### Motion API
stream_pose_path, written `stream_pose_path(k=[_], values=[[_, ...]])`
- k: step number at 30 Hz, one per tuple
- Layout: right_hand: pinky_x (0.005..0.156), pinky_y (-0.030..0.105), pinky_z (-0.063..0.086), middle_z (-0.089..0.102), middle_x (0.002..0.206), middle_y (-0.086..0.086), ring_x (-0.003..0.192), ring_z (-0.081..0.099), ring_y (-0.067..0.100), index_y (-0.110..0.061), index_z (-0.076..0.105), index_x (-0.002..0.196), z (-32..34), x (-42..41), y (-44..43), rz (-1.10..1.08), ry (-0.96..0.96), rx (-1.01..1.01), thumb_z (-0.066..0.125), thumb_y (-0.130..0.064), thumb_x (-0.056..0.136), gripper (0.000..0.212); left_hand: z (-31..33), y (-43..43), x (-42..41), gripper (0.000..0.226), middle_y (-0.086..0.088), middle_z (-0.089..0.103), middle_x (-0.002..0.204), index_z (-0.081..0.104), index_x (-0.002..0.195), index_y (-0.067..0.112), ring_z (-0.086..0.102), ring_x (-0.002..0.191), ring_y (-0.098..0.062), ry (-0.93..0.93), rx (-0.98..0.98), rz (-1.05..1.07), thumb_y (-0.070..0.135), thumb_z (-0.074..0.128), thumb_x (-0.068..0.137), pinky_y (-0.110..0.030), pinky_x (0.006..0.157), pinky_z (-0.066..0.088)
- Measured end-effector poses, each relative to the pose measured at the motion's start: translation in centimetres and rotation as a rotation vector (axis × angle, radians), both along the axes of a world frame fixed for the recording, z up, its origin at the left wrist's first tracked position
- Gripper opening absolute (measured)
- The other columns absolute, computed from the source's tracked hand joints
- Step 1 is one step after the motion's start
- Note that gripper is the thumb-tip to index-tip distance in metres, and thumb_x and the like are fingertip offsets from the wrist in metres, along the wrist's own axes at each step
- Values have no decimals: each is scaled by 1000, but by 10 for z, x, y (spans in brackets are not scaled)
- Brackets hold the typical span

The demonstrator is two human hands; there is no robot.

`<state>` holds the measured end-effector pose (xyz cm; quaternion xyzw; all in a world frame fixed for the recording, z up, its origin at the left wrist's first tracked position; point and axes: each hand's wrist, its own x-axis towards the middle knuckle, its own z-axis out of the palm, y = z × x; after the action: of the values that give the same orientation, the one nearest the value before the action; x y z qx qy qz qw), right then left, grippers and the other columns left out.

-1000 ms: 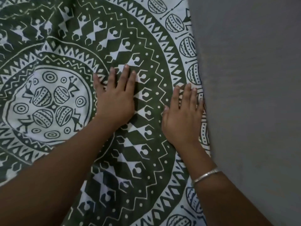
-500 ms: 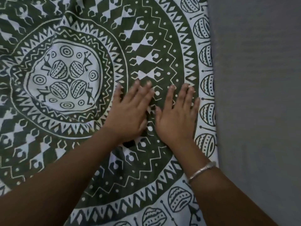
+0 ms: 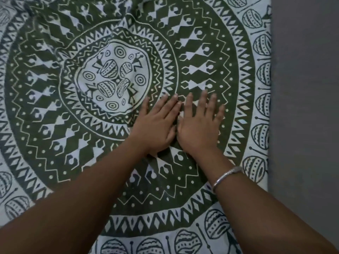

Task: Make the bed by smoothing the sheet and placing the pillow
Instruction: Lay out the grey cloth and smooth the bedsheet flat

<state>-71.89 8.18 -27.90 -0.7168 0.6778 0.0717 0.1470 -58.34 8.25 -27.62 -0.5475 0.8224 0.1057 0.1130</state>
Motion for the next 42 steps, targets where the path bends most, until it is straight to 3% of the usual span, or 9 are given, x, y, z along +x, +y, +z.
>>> stream_pose_path(k=[4,8,12,18,23,26,32,35,42], values=[[115,53,-10,-9,160,9,146,-12,31,-26,0,153,2,-8,-13,268,-36,-3,23,-55,97,67,-7,-3,48,67,7,-14,156,-12,147,31,-10,146,-22,-12,-57,99,59,0,87,-55,113,-6],[116,55,-6,-7,161,10,146,-9,33,-20,-1,153,0,-10,-9,-48,37,-43,22,-57,95,72,3,-4,63,69,2,-18,153,-10,149,26,-13,144,-25,-1,-67,136,58,5,89,-63,111,-6],[116,58,-1,-4,158,23,145,-6,41,-12,1,153,2,64,6,-81,2,-31,22,-50,96,71,-2,13,74,66,-2,10,157,16,150,19,10,145,-26,83,-45,-56,47,20,91,-65,111,11],[116,56,-6,1,161,7,147,-6,30,-26,10,153,3,109,9,139,-154,-46,29,-50,98,63,-7,20,145,75,-9,-3,159,0,151,17,-3,146,-28,27,-64,183,60,13,91,-56,114,-4],[115,55,-4,2,161,12,147,-3,31,-18,8,153,3,118,22,-173,-91,-89,27,-43,98,64,-9,27,154,78,-9,2,159,2,151,13,1,146,-28,-15,-41,59,62,13,90,-62,112,1],[116,56,-4,-3,159,19,146,-7,38,-14,4,153,2,145,26,-242,-43,-51,25,-44,97,67,-12,24,182,83,-6,-14,156,-10,148,15,-11,145,-28,-44,-32,143,65,10,85,-61,112,-4],[109,58,-19,-6,161,10,147,-10,30,-12,-1,152,6,209,33,178,-74,-51,29,-50,98,73,1,20,221,87,-5,-30,153,-28,142,26,-18,142,-38,-110,60,199,71,7,76,-71,105,-3],[103,54,-29,-9,160,9,147,-10,27,-14,-7,152,9,202,23,126,-61,-76,22,-53,98,72,9,13,231,93,-7,-32,153,-32,142,29,-18,141,-40,-118,84,208,72,7,69,-72,104,-3],[115,58,-5,-1,156,28,144,-6,44,-12,3,153,-3,192,-5,-172,-20,-82,30,-51,94,75,0,0,216,77,6,-29,152,-24,144,31,-18,142,-36,-80,16,170,70,-2,82,-72,104,-2]])
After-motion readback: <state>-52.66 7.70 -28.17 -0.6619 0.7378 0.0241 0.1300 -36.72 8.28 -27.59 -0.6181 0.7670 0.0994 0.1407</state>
